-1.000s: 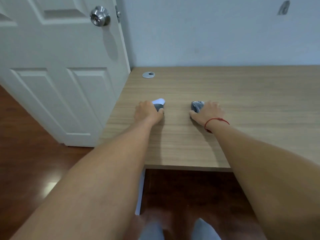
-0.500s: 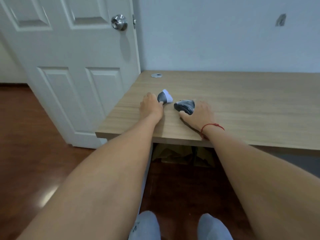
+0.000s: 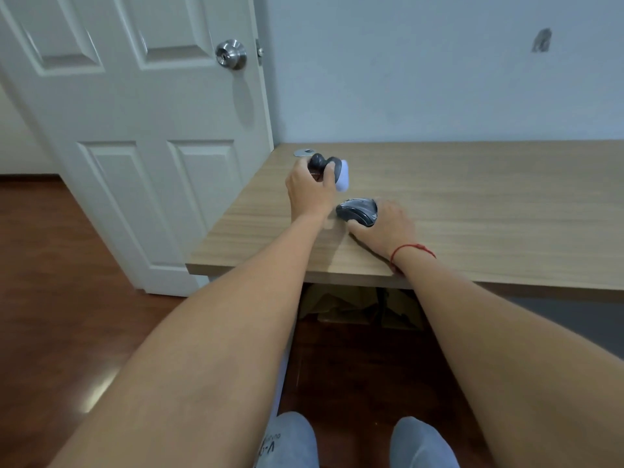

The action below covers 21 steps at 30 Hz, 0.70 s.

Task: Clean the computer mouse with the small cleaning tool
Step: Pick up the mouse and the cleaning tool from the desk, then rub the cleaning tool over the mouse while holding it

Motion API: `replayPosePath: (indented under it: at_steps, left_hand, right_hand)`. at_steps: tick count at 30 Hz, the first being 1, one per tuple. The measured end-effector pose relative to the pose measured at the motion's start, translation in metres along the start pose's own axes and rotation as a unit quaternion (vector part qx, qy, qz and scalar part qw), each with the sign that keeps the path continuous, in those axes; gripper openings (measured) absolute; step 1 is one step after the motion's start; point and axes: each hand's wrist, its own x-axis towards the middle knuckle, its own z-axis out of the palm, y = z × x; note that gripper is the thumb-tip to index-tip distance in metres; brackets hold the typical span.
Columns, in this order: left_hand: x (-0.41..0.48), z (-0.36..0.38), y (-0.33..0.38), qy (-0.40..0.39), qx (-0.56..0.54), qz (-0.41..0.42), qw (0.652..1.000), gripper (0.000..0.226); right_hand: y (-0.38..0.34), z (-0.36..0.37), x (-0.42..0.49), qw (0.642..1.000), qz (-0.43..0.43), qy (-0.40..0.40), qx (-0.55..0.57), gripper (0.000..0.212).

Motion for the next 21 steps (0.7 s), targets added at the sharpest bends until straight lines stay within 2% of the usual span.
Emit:
replayPosePath:
  at_steps: [3, 6, 14, 18, 21]
  left_hand:
    - [0.0, 0.002, 0.002, 0.009, -0.01, 0.001, 1.0, 0.018]
    - [0.001, 0.005, 0.002, -0.016, -0.01, -0.002, 1.0, 0.021]
    - [-0.007, 0.013, -0.011, -0.061, 0.058, 0.031, 0.996, 0.029]
    - [-0.008, 0.007, -0.03, -0.023, 0.105, -0.017, 0.994, 0.028]
    - [-0.009, 0.002, -0.035, 0.015, 0.082, -0.04, 0.996, 0.027]
  right_hand:
    - [-0.001, 0.0, 0.0, 1.0, 0.0, 0.001, 0.009, 0.057]
    - [-0.002, -0.001, 0.0, 1.0, 0.001, -0.001, 0.007, 0.057]
    - [-0.002, -0.001, 0.001, 1.0, -0.003, -0.006, 0.009, 0.051]
    - [-0.001, -0.002, 0.0, 1.0, -0.004, -0.001, 0.021, 0.051]
    - [0.001, -0.004, -0.001, 0.999, -0.003, 0.01, 0.041, 0.047]
